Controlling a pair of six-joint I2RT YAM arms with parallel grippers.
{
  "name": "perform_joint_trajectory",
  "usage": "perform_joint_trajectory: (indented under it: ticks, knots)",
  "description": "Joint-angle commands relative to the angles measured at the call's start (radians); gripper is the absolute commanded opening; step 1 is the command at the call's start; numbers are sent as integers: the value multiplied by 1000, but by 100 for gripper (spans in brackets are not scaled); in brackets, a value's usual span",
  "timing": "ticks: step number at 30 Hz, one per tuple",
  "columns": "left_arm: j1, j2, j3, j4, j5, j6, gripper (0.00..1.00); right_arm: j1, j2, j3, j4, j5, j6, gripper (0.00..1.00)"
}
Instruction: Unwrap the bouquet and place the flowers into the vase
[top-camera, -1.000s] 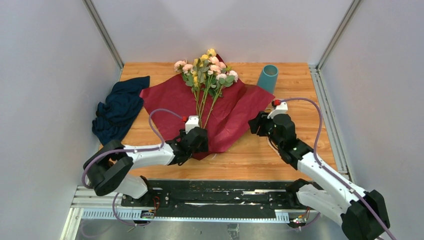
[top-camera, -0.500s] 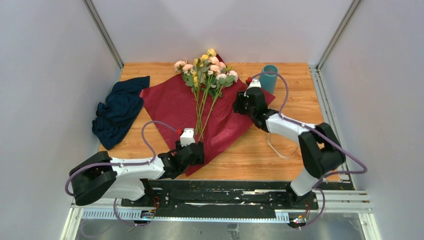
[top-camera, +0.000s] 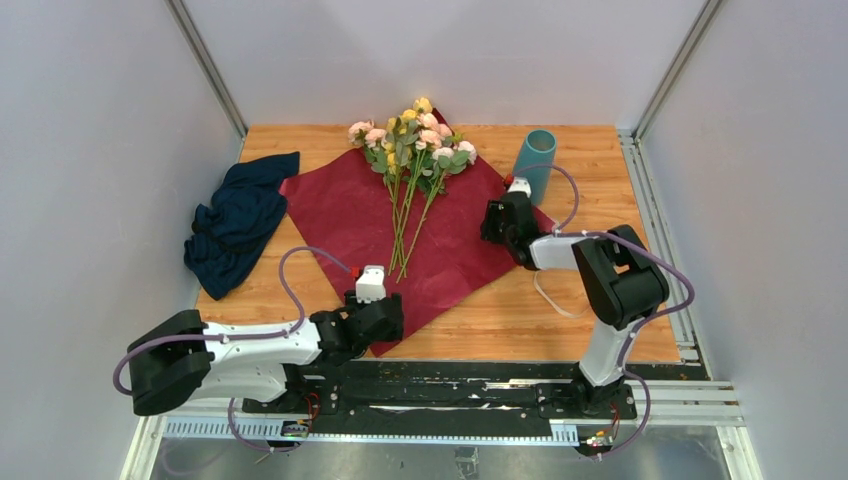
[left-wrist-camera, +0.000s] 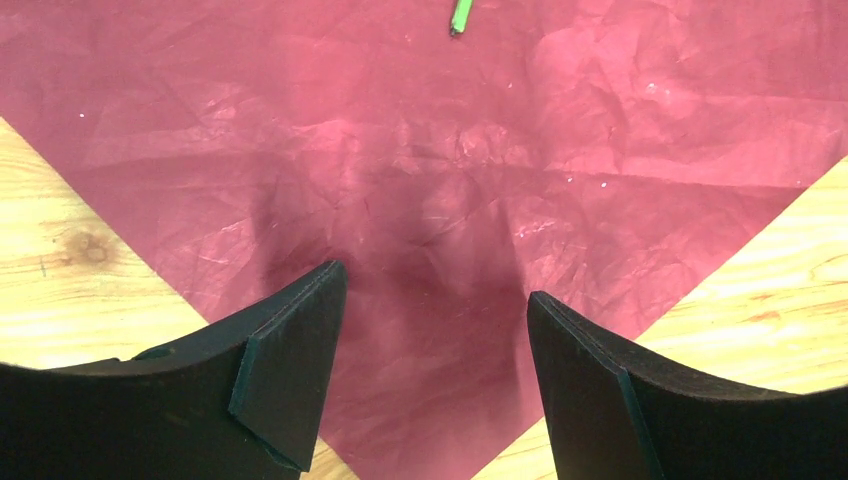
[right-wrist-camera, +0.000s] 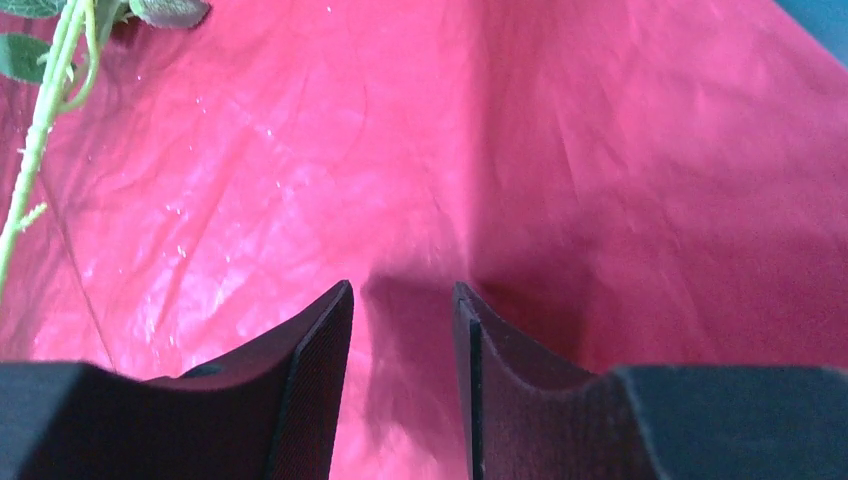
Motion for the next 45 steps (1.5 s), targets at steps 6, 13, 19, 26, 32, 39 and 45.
perform_joint_trajectory:
  ticks: [6, 13, 19, 26, 32, 39, 45]
  knots:
    - [-9, 12, 131, -112, -179, 56, 77, -2, -172, -163, 56, -17, 20, 45]
    - [99, 24, 360, -145, -258, 217, 75, 122, -296, -16, -156, 14, -71, 45]
    - [265, 85, 506, -222, -215, 262, 70, 207, -207, 271, -445, 127, -158, 54]
    - [344, -25, 448, -271, -200, 240, 69, 227, 21, 521, -592, 90, -147, 63]
    - [362, -94, 367, -307, -203, 212, 69, 280, 154, 594, -577, 80, -109, 60]
    - [363, -170, 299, -327, -205, 200, 69, 314, 243, 647, -555, 50, -79, 56]
    - [363, -172, 289, -326, -188, 205, 69, 319, 303, 684, -556, 41, -71, 56]
